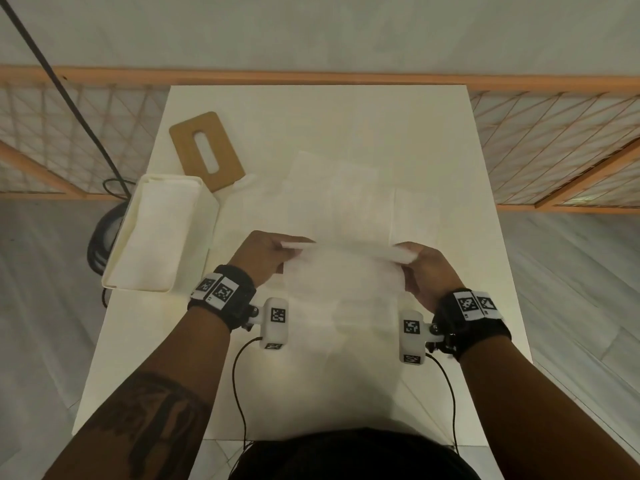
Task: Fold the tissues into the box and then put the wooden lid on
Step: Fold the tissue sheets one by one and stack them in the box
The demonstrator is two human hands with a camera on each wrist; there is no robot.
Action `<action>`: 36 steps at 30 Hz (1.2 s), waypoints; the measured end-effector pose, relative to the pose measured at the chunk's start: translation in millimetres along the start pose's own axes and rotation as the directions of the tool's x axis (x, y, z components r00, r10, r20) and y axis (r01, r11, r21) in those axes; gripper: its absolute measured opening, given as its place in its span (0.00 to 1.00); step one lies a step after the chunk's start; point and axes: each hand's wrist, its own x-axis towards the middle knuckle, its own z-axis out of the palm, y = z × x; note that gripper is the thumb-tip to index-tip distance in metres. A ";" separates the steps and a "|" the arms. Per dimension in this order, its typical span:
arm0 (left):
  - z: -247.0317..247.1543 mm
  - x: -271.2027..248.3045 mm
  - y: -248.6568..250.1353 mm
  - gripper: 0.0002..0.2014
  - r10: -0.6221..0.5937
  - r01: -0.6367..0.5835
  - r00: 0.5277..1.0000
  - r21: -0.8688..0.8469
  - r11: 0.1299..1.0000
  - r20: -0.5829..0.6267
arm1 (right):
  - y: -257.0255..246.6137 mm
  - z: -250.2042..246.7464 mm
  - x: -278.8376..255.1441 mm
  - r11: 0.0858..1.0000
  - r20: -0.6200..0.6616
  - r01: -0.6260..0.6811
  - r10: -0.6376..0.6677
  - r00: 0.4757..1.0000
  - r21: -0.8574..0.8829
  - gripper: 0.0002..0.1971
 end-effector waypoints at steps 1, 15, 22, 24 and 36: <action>0.9 -1.2 0.4 0.17 0.004 -0.004 1.000 -0.044 0.999 -0.002 | 3.0 -1.1 -0.7 1.000 -0.009 -0.009 0.009 1.000 0.024 0.16; 18.8 3.0 -30.2 0.14 -0.152 0.153 0.988 -0.023 0.988 0.024 | 22.2 -3.4 -2.4 0.920 -0.059 -0.068 0.049 0.997 -0.385 0.15; 40.4 -0.5 -40.0 0.16 0.021 0.002 0.999 0.565 0.825 -0.035 | 24.9 2.0 2.3 0.730 -0.246 -0.169 0.001 0.969 -0.662 0.14; 47.1 -1.9 -47.6 0.14 0.059 -0.033 0.998 0.598 0.801 -0.023 | 14.8 2.2 9.5 0.678 -0.436 -0.275 -0.075 0.897 -0.682 0.20; 56.2 0.7 -62.2 0.10 0.077 -0.037 0.996 0.638 0.769 -0.034 | -12.7 -36.3 34.4 0.741 -0.552 -0.276 -0.150 0.820 -0.612 0.15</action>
